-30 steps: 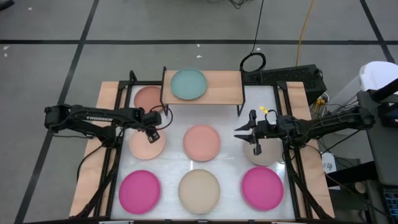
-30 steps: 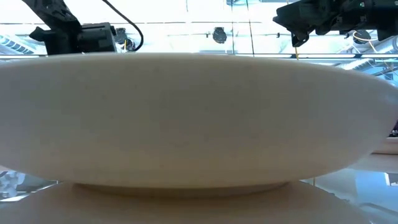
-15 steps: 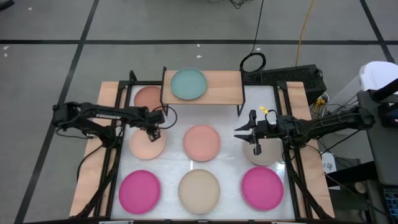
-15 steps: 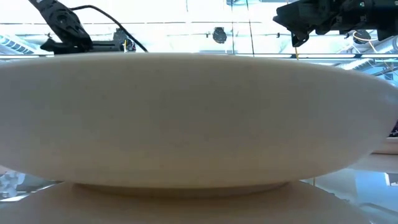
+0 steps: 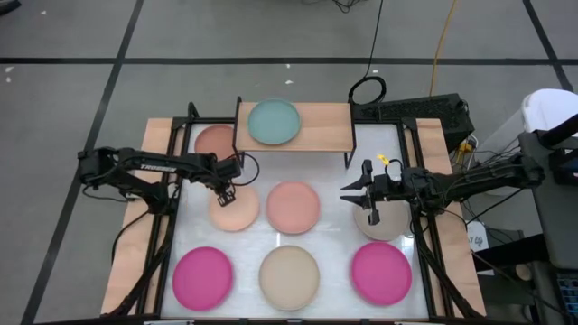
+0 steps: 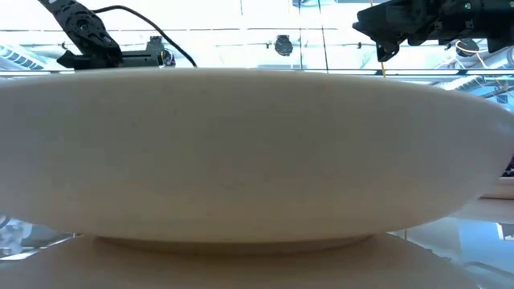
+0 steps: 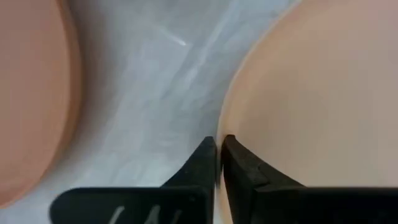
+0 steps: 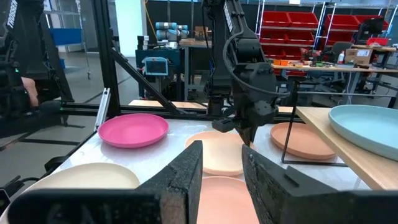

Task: Place and stack plates onto a shelf
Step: Stack the light orange plate on top of the light blue plate on the shelf

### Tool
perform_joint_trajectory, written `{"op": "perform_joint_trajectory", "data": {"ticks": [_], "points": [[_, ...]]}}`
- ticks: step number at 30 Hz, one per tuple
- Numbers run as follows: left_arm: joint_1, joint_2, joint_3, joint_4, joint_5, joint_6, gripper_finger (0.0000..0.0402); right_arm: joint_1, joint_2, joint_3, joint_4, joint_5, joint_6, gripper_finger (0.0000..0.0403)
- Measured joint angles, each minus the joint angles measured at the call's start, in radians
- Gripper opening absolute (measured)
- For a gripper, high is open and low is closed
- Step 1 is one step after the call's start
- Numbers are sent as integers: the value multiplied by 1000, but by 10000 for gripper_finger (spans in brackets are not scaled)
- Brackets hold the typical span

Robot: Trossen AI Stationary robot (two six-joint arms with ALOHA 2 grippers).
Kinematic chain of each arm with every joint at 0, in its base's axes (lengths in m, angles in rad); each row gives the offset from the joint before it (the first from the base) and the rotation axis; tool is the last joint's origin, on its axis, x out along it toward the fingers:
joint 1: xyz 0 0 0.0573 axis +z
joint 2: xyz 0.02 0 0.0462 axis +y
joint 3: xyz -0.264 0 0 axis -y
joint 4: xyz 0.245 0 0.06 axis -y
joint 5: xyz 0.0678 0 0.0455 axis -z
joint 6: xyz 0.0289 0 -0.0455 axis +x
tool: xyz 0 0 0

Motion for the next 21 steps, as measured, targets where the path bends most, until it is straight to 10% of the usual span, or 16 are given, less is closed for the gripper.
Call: {"op": "perform_joint_trajectory", "data": {"ticks": [21], "points": [[-60, -179, 585, -372, -24, 15, 10, 0, 2, 0, -15, 3, 15, 98]]}}
